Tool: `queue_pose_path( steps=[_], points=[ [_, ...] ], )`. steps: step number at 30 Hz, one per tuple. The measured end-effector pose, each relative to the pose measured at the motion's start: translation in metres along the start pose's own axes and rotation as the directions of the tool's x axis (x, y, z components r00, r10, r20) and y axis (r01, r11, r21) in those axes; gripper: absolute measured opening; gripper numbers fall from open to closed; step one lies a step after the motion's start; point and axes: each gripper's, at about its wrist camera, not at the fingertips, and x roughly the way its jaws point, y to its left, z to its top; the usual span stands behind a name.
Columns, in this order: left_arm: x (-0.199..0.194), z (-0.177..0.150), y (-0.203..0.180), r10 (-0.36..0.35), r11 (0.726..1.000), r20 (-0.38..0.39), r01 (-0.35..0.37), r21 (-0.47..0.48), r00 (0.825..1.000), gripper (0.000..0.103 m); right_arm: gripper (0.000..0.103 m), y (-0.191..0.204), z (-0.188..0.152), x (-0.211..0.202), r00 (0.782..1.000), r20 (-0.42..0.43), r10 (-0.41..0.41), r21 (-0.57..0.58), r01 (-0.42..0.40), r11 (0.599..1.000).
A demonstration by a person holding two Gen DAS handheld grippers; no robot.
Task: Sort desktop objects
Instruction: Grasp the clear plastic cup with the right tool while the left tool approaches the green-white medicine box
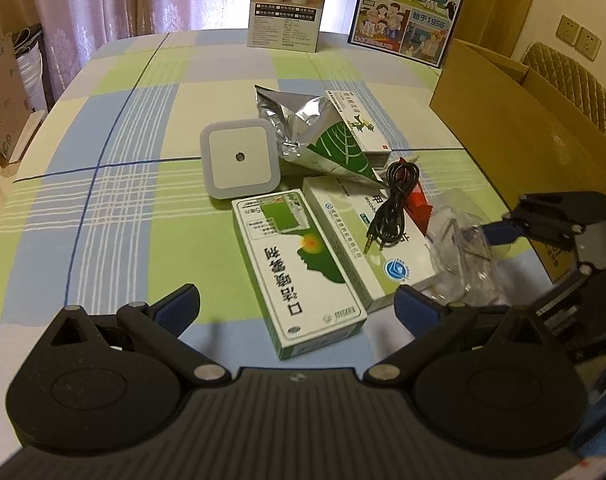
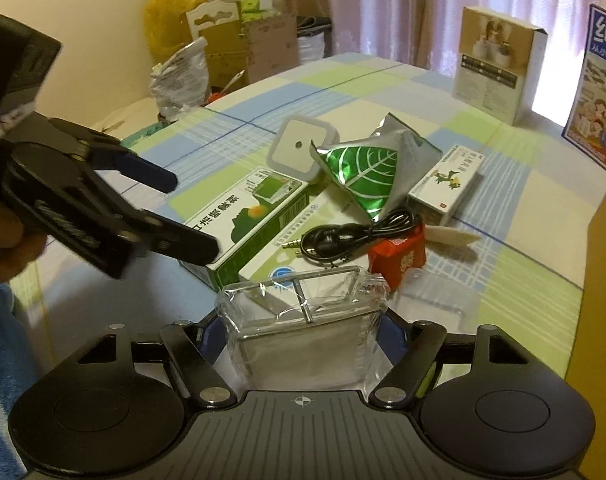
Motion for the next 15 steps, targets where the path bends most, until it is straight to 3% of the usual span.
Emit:
queue_pose_path(
  steps=[5, 7, 10, 12, 15],
  points=[
    [0.018, 0.005, -0.008, 0.014, 0.999, -0.03, -0.013, 0.032, 0.999, 0.078, 0.072, 0.003, -0.001, -0.002, 1.0, 0.0, -0.015, 0.001, 0.015, 1.0],
    [0.024, 0.004, -0.009, 0.022, 0.999, -0.04, -0.02, 0.042, 0.999, 0.076, 0.072, 0.004, -0.001, -0.003, 1.0, 0.006, -0.016, 0.003, 0.016, 1.0],
    [0.024, 0.003, -0.006, 0.043, 0.998, -0.063, -0.04, 0.046, 0.997, 0.055, 0.072, 0.001, -0.001, -0.005, 1.0, 0.014, -0.019, 0.018, 0.019, 1.0],
    [0.02, 0.0, -0.004, 0.086, 0.994, -0.071, -0.08, 0.078, 0.994, 0.051, 0.072, -0.001, 0.0, -0.006, 1.0, 0.022, -0.016, 0.029, 0.016, 0.999],
    [0.017, -0.001, 0.001, 0.094, 0.992, -0.079, -0.087, 0.086, 0.992, 0.051, 0.072, -0.001, 0.001, -0.007, 1.0, 0.029, -0.012, 0.036, 0.011, 0.999]
  ],
)
